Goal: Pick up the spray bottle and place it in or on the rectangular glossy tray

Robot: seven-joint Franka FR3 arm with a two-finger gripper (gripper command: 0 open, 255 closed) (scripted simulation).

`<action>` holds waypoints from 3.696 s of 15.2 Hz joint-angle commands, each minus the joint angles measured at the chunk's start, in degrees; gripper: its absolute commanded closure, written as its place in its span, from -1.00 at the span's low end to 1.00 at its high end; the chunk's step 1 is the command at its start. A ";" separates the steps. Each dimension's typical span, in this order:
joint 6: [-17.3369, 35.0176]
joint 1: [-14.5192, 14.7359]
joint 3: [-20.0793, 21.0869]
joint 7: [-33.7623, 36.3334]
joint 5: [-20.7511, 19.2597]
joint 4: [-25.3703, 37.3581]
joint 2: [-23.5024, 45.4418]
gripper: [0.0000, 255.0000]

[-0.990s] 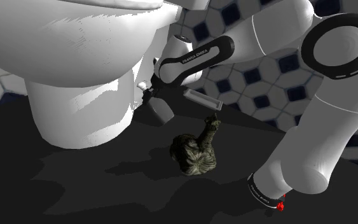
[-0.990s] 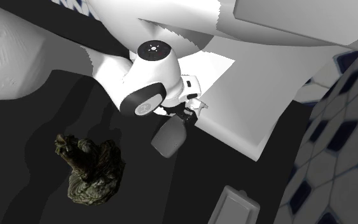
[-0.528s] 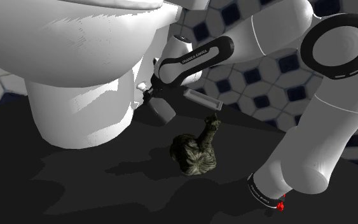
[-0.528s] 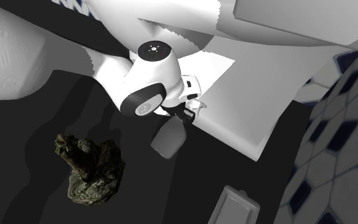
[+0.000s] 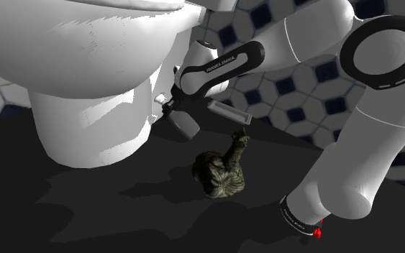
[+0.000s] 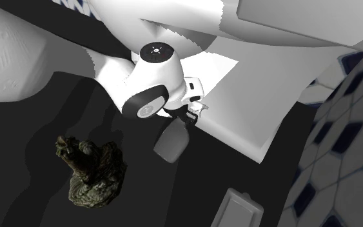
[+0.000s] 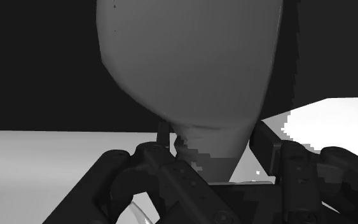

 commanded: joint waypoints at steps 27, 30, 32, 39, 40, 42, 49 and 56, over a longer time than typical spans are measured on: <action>-14.03 -3.59 -4.32 -7.24 0.50 1.43 -12.16 1.00; -14.62 -5.51 -6.43 -12.02 1.68 0.16 -13.51 1.00; -15.14 -6.77 -7.91 -15.20 2.40 -0.35 -14.15 1.00; -17.68 -11.14 -13.39 -26.30 4.75 -0.05 -14.71 1.00; -18.12 -11.77 -14.18 -27.88 5.10 0.27 -14.56 1.00; -19.09 -13.04 -15.76 -31.05 5.83 1.09 -14.10 1.00; -22.00 -17.20 -20.40 -41.19 8.87 4.97 -10.79 1.00; -17.35 -17.21 -20.25 -43.81 11.53 2.33 -8.23 1.00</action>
